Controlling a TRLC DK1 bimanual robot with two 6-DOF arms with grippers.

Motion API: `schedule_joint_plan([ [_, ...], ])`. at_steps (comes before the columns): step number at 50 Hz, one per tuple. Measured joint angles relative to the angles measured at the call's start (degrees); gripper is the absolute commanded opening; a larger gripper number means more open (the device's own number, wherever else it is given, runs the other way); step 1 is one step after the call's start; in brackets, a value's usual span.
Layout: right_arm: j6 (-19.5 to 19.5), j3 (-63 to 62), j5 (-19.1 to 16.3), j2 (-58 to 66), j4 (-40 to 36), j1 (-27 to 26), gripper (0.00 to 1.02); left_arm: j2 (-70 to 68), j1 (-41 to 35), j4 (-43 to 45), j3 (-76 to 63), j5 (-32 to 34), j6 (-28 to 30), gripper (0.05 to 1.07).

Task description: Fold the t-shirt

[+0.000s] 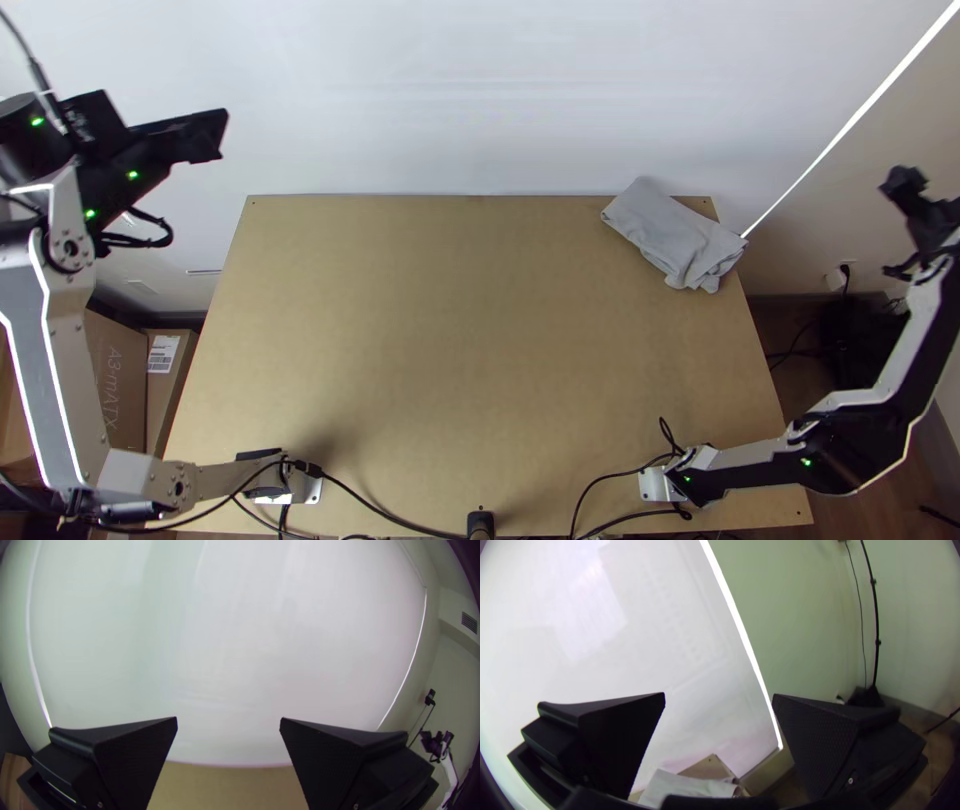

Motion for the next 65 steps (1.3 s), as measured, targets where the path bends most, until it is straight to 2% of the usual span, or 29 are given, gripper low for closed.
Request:
schedule_joint_plan([
  [6, -0.6, 6.0, -0.1, -3.6, 0.3, -1.3, 0.99, -5.2, 2.5, 5.5, -3.9, -0.7, 0.0, 1.03],
  [13, -0.3, 7.0, 0.3, -10.8, 5.9, -0.9, 0.99, -13.1, 3.5, 14.1, -11.6, -4.0, 0.6, 1.03],
  [18, 0.0, 4.5, 4.6, -17.2, 16.0, 2.2, 0.99, -19.5, 3.5, 22.6, -19.7, -5.4, 0.9, 1.03],
  [22, 0.0, 0.0, 8.0, -23.3, 25.4, 7.0, 0.99, -24.3, 3.5, 28.5, -25.8, -6.1, 1.0, 1.03],
  [27, -1.6, -5.0, 12.6, -29.7, 31.6, 15.0, 0.99, -28.8, 3.5, 31.3, -30.6, -6.9, 1.0, 1.03],
  [34, -8.7, -12.6, 20.4, -36.2, 36.0, 30.5, 0.99, -34.1, 3.5, 36.6, -36.5, -7.8, 1.0, 1.03],
  [40, -14.7, -21.7, 24.1, -40.2, 37.7, 42.4, 0.98, -40.9, 3.5, 43.4, -46.2, -7.8, 1.0, 1.03],
  [45, -16.9, -29.5, 25.4, -43.0, 37.6, 49.0, 0.98, -46.5, 3.5, 45.9, -54.2, -7.8, 1.0, 1.03],
  [53, -17.8, -44.4, 25.7, -51.9, 37.7, 59.2, 0.98, -54.5, 3.5, 47.8, -65.3, -7.8, 1.0, 1.03],
  [60, -19.0, -57.9, 25.7, -64.3, 38.0, 65.9, 0.98, -63.1, 3.5, 48.3, -76.3, -7.9, 1.0, 1.03],
  [65, -20.2, -68.4, 25.7, -74.1, 38.1, 68.3, 0.98, -69.4, 3.5, 48.0, -83.8, -7.9, 0.8, 1.03],
])
